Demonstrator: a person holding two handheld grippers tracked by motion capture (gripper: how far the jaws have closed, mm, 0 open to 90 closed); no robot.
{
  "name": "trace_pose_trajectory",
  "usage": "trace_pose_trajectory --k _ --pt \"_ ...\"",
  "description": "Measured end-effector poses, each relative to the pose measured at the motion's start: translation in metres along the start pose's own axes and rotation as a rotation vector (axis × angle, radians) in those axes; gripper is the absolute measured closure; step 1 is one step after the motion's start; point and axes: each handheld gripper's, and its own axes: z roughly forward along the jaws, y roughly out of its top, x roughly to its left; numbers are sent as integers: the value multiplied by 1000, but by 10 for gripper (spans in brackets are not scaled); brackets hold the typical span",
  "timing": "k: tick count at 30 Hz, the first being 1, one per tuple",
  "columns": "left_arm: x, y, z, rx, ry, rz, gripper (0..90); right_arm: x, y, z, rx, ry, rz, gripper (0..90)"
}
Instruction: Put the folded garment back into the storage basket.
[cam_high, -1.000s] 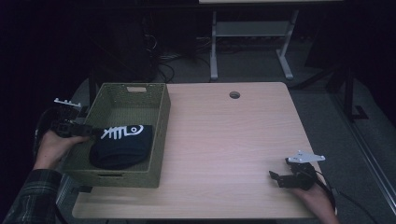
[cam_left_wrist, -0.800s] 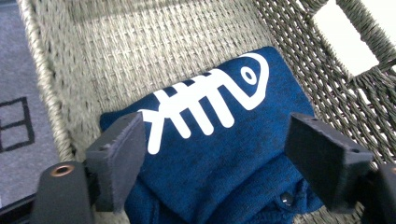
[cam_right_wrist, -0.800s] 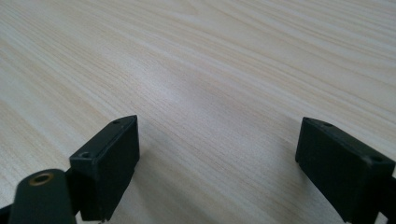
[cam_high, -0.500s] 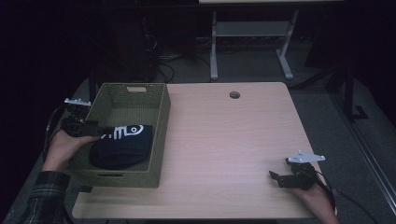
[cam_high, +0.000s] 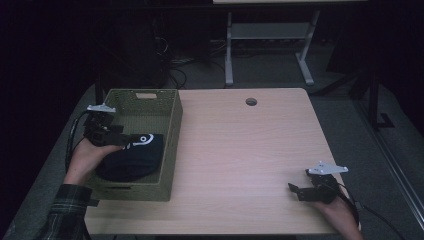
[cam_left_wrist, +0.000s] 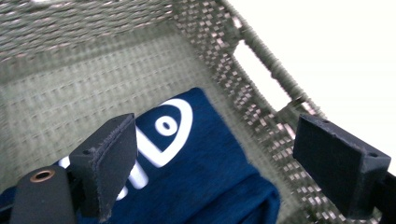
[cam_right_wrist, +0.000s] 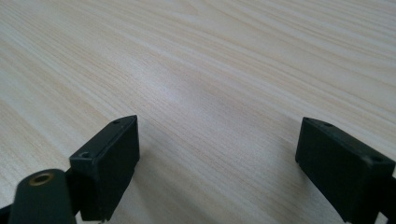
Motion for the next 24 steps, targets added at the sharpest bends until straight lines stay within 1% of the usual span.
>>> trace_pose_trajectory --k 2,7,11,18,24 --pt "-6 2 3 -10 -8 10 136 0 0 0 0 0 0 132" --pt "-25 9 14 -20 -34 32 137 0 0 0 0 0 0 132" --pt "-39 13 21 -26 -67 48 139 0 0 0 0 0 0 132" --pt "-70 23 35 -43 -110 95 141 0 0 0 0 0 0 132" --pt "-94 28 48 -42 -140 134 141 0 0 0 0 0 1 133"
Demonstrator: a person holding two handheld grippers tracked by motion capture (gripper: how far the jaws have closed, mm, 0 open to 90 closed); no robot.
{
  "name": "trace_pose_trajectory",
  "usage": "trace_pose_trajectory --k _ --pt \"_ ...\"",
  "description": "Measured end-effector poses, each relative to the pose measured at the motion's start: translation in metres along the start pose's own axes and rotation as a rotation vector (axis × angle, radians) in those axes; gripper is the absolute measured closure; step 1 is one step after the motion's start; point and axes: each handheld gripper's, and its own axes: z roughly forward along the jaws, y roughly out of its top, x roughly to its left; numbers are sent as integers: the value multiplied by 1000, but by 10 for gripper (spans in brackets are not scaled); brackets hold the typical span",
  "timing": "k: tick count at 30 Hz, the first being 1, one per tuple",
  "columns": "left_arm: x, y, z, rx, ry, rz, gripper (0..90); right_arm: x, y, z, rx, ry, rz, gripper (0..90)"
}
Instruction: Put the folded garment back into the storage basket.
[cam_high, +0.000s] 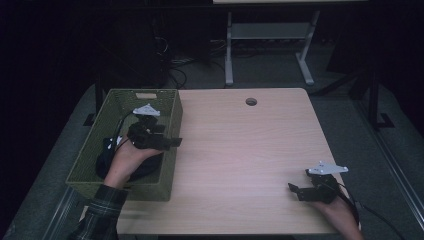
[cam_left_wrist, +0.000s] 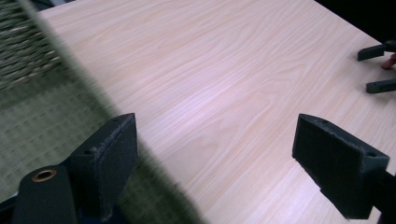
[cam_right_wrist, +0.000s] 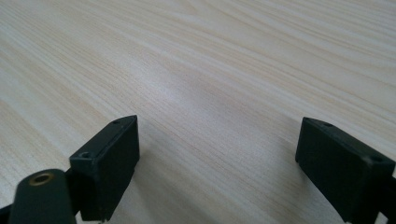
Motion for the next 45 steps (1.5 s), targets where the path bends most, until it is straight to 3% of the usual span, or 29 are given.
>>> trace_pose_trajectory --k 8,19,24,34,37,39,45 --pt "-32 4 28 8 -59 49 141 0 0 0 0 0 0 132" --pt "-60 -5 66 24 -116 90 141 0 0 0 0 0 0 132" --pt "-77 -13 83 33 -111 122 141 0 0 0 0 0 0 132" --pt "-98 -33 116 67 -80 169 135 0 0 0 0 0 0 132" --pt "-99 -38 122 73 -72 181 132 0 0 0 0 0 -1 132" --pt "-100 -42 127 71 -79 166 132 0 0 0 0 0 0 131" --pt "-103 -55 141 100 -79 192 128 0 0 0 0 1 0 131"
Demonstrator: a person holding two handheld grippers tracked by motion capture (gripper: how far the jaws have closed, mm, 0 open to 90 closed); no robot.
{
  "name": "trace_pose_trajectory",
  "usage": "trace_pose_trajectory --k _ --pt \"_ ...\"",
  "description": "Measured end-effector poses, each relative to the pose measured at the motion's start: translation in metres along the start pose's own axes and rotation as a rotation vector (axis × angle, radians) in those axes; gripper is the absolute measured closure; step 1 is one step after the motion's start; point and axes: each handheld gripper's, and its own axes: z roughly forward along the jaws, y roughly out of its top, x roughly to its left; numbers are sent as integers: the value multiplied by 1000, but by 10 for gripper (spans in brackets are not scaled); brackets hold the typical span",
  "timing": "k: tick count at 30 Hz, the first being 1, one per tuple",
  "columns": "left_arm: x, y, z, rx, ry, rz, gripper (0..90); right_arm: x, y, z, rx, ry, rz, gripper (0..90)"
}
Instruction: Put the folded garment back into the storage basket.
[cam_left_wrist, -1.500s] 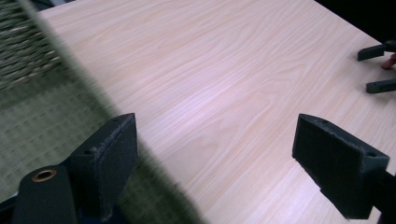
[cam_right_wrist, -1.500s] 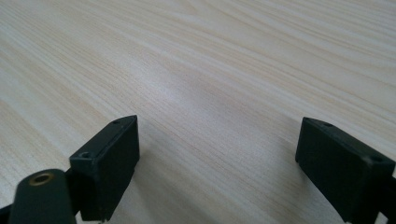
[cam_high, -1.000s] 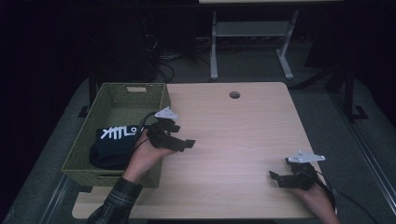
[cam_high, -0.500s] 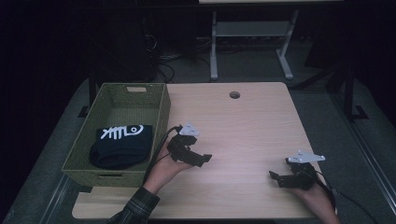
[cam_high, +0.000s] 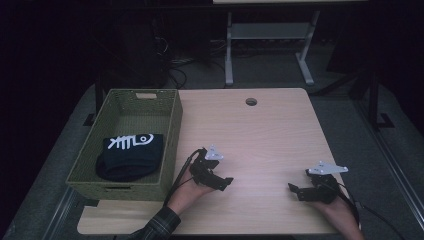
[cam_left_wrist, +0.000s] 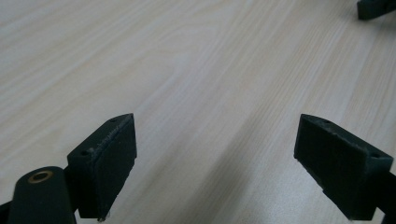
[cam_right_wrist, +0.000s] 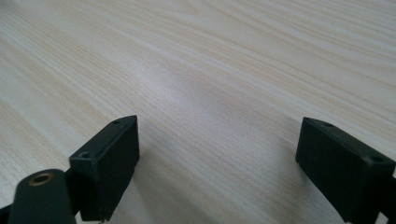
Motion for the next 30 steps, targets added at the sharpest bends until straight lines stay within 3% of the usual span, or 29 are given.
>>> trace_pose_trajectory --k 5,16,30 --pt "-3 -6 10 -1 21 9 127 0 0 0 0 0 0 131" --pt "-3 -22 22 -65 59 10 127 0 0 0 0 0 2 131" --pt "-4 -22 23 -59 71 22 129 0 0 0 0 0 1 131"
